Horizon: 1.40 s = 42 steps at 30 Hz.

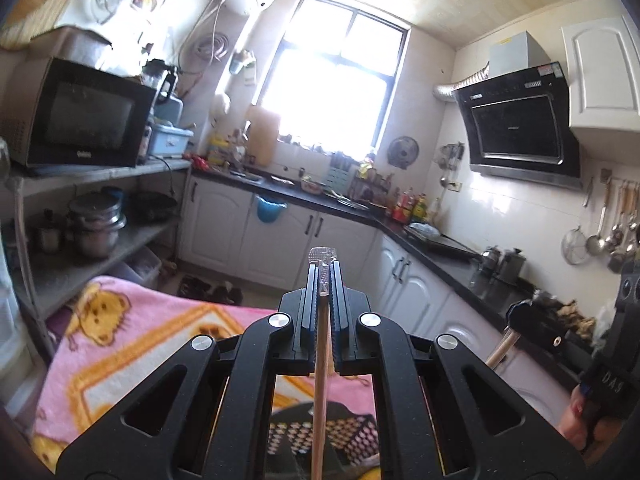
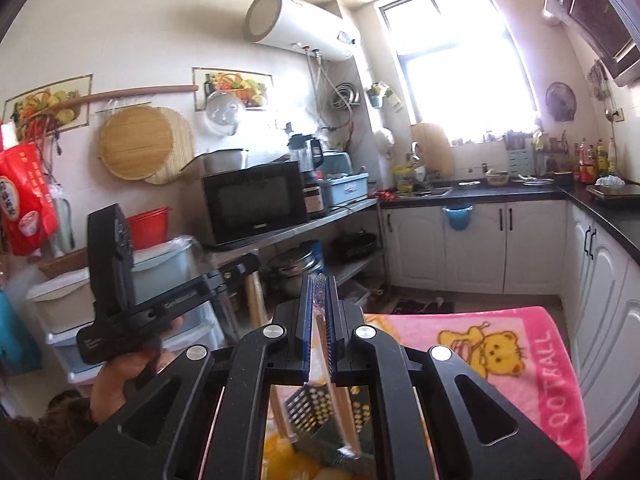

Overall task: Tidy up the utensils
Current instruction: 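Lift both held chopstick bundles up over the green caddy, then open the left tool over the caddy while the right tool releases its bundle inside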

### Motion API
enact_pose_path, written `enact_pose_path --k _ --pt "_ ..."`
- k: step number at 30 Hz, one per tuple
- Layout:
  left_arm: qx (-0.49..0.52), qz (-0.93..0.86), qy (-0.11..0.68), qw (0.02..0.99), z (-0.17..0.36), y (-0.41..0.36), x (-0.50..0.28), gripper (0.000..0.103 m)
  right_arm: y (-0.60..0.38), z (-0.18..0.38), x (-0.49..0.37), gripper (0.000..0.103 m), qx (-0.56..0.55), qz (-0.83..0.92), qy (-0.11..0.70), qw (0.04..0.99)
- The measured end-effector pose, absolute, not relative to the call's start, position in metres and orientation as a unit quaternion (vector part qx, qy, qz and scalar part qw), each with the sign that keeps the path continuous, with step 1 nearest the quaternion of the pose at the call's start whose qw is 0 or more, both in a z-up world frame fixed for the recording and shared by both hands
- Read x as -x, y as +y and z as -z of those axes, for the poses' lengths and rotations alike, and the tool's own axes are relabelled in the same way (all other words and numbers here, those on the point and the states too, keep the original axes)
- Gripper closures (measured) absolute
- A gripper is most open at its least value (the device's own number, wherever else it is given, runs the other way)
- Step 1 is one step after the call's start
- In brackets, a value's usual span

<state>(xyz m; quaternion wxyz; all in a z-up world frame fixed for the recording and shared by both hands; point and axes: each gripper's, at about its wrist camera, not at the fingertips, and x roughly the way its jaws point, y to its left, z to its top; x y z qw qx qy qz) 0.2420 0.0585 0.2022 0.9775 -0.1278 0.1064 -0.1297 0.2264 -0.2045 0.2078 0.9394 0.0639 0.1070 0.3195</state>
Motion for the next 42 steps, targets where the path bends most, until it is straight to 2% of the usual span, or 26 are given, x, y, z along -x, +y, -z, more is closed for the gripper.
enact_pose_path --k 8,24,26,28,32,34,42 --pt "0.107 0.095 0.114 0.983 -0.177 0.055 -0.267 0.1 -0.206 -0.184 -0.259 0.097 -0.073 -0.291 0.127 0.946" --pt "0.093 0.101 0.142 0.98 -0.121 0.051 -0.285 0.099 -0.189 -0.133 -0.264 0.096 -0.049 -0.262 0.177 0.947" --pt "0.093 0.102 0.152 0.979 -0.115 0.051 -0.284 0.094 -0.189 -0.129 -0.264 0.093 -0.051 -0.259 0.182 0.947" --pt "0.096 0.105 0.161 0.977 -0.11 0.053 -0.282 0.087 -0.191 -0.126 -0.262 0.083 -0.054 -0.257 0.185 0.947" --pt "0.092 0.1 0.177 0.975 -0.101 0.052 -0.276 0.083 -0.194 -0.12 -0.259 0.081 -0.055 -0.253 0.19 0.947" --pt "0.091 0.099 0.18 0.974 -0.098 0.052 -0.271 0.075 -0.196 -0.12 -0.257 0.073 -0.054 -0.25 0.19 0.948" --pt "0.108 0.088 0.195 0.971 -0.09 0.061 -0.25 0.05 -0.201 -0.115 -0.241 0.057 -0.04 -0.239 0.192 0.951"
